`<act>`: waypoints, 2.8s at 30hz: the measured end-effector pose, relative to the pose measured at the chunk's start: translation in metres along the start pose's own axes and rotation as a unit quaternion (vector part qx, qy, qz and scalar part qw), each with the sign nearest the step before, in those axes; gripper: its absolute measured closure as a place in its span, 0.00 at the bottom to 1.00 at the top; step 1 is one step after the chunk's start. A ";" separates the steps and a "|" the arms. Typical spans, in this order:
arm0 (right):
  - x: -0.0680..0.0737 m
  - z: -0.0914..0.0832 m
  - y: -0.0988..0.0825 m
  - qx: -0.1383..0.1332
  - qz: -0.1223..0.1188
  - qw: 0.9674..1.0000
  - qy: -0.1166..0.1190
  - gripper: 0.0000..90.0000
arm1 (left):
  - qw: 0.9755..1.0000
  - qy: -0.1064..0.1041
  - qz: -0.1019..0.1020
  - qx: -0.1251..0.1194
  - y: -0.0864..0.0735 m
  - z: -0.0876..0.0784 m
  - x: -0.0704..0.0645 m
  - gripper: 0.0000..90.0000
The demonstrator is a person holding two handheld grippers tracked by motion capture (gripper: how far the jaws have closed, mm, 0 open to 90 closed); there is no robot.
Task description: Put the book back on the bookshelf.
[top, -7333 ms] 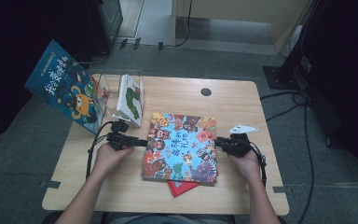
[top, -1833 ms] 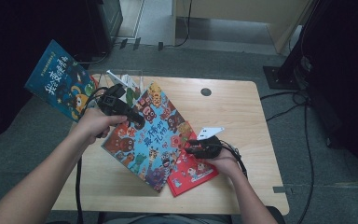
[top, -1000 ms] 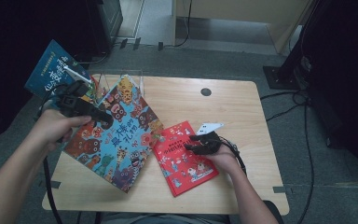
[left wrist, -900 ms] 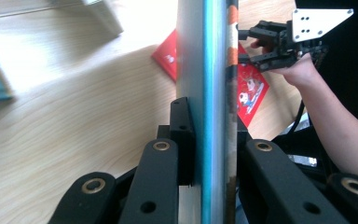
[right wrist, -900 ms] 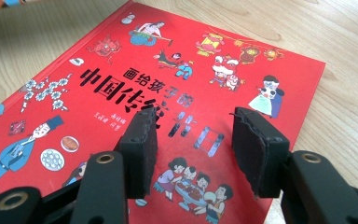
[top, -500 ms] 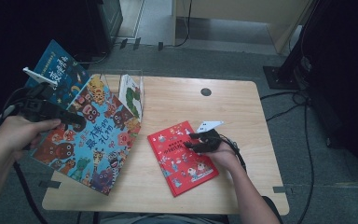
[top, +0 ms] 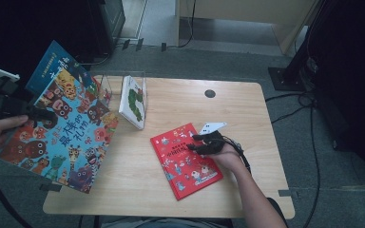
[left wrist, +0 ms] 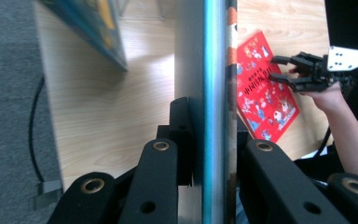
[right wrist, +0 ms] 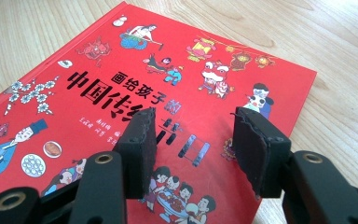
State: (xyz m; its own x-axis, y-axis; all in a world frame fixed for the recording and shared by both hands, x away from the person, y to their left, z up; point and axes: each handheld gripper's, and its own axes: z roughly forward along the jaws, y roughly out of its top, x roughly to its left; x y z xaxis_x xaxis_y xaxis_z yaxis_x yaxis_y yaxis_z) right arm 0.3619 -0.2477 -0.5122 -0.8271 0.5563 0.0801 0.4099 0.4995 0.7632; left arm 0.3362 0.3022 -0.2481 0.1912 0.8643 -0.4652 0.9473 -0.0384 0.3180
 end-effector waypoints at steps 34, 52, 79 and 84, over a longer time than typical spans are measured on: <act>0.011 0.003 -0.002 -0.010 -0.005 1.000 -0.012 0.53 | 0.995 0.040 -0.072 -0.052 0.076 -0.030 0.029 0.90; 0.019 0.000 -0.003 -0.007 0.020 1.000 -0.023 0.53 | 0.993 0.075 -0.070 -0.052 0.130 0.006 0.029 0.89; 0.022 -0.011 -0.017 -0.024 0.042 0.998 -0.031 0.53 | 0.994 0.053 -0.069 -0.067 0.145 0.037 0.034 0.85; 0.021 -0.012 -0.016 -0.023 0.044 0.998 -0.028 0.53 | 0.995 0.066 -0.041 -0.068 0.143 0.023 0.026 0.80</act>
State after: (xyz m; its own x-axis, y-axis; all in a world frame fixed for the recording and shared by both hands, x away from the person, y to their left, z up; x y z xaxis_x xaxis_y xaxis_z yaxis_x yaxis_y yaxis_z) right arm 0.3332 -0.2521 -0.5154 -0.7656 0.6334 0.1125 0.4603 0.4173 0.7836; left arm 0.4826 0.3078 -0.2343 0.0714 0.9206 -0.3839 0.9131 0.0946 0.3965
